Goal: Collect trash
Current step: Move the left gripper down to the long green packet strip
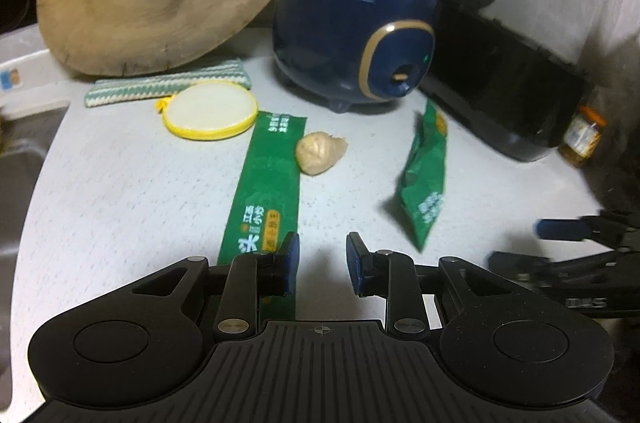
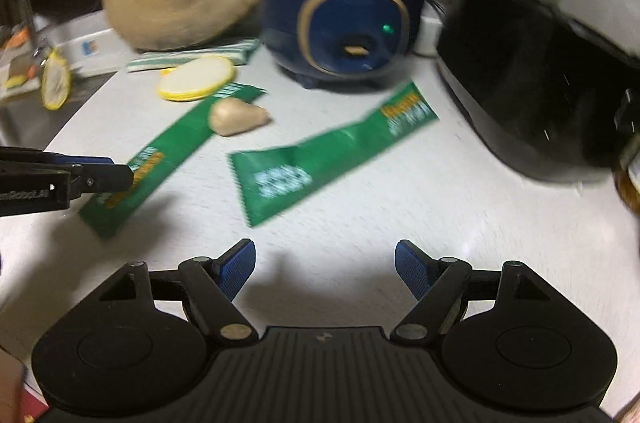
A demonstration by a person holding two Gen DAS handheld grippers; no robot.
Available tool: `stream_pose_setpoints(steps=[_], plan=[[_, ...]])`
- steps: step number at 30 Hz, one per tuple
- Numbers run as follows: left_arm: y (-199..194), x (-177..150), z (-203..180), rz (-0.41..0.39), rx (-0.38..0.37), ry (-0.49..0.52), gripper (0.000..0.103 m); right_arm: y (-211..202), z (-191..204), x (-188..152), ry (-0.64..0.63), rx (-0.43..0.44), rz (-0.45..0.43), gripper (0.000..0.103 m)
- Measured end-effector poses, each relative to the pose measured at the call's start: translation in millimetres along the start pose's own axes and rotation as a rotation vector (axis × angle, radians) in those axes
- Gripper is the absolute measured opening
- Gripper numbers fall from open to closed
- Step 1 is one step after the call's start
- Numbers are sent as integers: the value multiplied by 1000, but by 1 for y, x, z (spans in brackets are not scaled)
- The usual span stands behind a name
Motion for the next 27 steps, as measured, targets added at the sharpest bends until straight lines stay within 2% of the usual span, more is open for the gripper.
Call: stream_pose_setpoints(steps=[6, 10, 14, 20, 22, 25, 27], plan=[[17, 1, 6, 19, 69, 16, 29, 10, -28, -13, 79, 5, 1, 78], [21, 9, 12, 1, 12, -38, 29, 18, -35, -18, 120, 41, 20, 78], [33, 31, 10, -24, 25, -29, 29, 20, -34, -19, 112, 40, 10, 78], [66, 84, 19, -74, -22, -105, 29, 23, -29, -19, 95, 61, 11, 89], [82, 93, 27, -61, 1, -105, 29, 23, -27, -21, 92, 94, 17, 103], [93, 88, 47, -31, 54, -137, 29, 22, -24, -23, 103, 135, 34, 103], [91, 79, 56, -14, 22, -171, 29, 21, -22, -23, 100, 152, 51, 103]])
Point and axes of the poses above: each gripper's, at about its wrist camera, not at the fingertips, and y roughly the way its jaws point, z to its left, x to its top, the point moved 6 cm from there along y, roughly the way its jaws point, and after that the axes turned 10 degrees about y, right-handed, at the moved point
